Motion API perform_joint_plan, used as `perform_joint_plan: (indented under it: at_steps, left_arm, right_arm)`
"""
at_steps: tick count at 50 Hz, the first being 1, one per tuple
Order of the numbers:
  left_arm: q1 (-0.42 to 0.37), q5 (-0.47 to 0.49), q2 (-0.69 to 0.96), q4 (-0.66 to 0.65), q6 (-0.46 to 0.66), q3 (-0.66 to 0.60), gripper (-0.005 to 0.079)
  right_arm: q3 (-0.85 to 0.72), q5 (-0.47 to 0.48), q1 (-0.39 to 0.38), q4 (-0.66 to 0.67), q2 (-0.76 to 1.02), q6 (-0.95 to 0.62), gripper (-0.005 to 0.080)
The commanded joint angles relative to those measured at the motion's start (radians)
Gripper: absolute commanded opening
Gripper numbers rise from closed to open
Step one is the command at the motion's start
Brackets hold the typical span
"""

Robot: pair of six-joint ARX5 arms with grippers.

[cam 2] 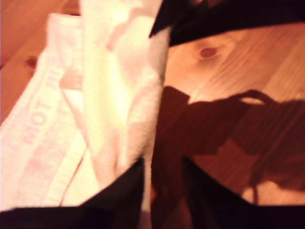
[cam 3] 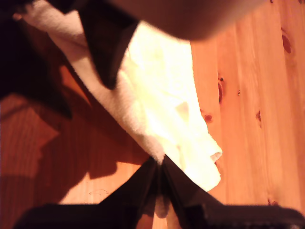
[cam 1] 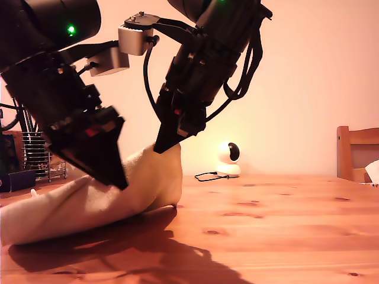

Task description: Fold the tea towel in front of you. After folding it, place it to the left side.

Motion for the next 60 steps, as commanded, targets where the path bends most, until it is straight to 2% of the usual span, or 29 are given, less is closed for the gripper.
perform_joint_plan:
  at_steps: [1,6,16,30,43,48,52,53,54,56,57,60]
  left_arm:
    - [-0.014,-0.008,-0.004,0.028,-0.008,-0.008,0.0387]
    - [-0.019,-0.02,-0.004,0.03,-0.008,-0.008,0.0355]
    - [-0.019,-0.074,-0.003,0.035,-0.007,-0.008,0.0354]
    - [-0.028,-0.098,-0.014,0.013,-0.011,-0.008,0.0354]
    - [-0.035,-0.096,-0.143,-0.009,-0.024,-0.007,0.0354]
    - [-0.032,-0.095,-0.187,-0.008,0.05,-0.007,0.0354]
    - [-0.015,-0.045,-0.187,-0.019,0.13,-0.007,0.0354]
    - [-0.008,-0.021,-0.182,-0.025,0.13,-0.007,0.0354]
    - [0.001,0.009,-0.175,-0.029,0.204,-0.007,0.0354]
    - [0.019,0.063,-0.158,-0.032,0.204,-0.007,0.0354]
    - [0.029,0.092,-0.149,-0.032,0.26,-0.007,0.0354]
    - [0.06,0.159,-0.124,-0.03,0.26,-0.007,0.0354]
  right_arm:
    - [0.006,-0.001,0.009,0.002,-0.015,0.012,-0.0011]
    - [0.006,-0.001,0.015,-0.001,-0.029,0.014,-0.0011]
    - [0.006,-0.002,0.021,-0.027,-0.102,0.015,-0.0011]
    - [0.006,-0.003,0.019,-0.059,-0.115,0.016,-0.0011]
    - [0.006,-0.003,0.016,-0.1,-0.115,0.041,-0.0011]
    - [0.006,-0.005,0.015,-0.103,-0.115,0.042,-0.0011]
    - [0.006,-0.005,0.015,-0.104,-0.115,0.042,-0.0011]
    - [0.006,-0.005,0.015,-0.104,-0.115,0.042,-0.0011]
    - [0.006,-0.005,0.015,-0.104,-0.115,0.042,-0.0011]
    - [0.006,-0.005,0.015,-0.106,-0.115,0.043,-0.0011]
    - [0.006,-0.005,0.015,-0.108,-0.115,0.045,-0.0011]
    - [0.006,-0.005,0.015,-0.114,-0.115,0.049,-0.0011]
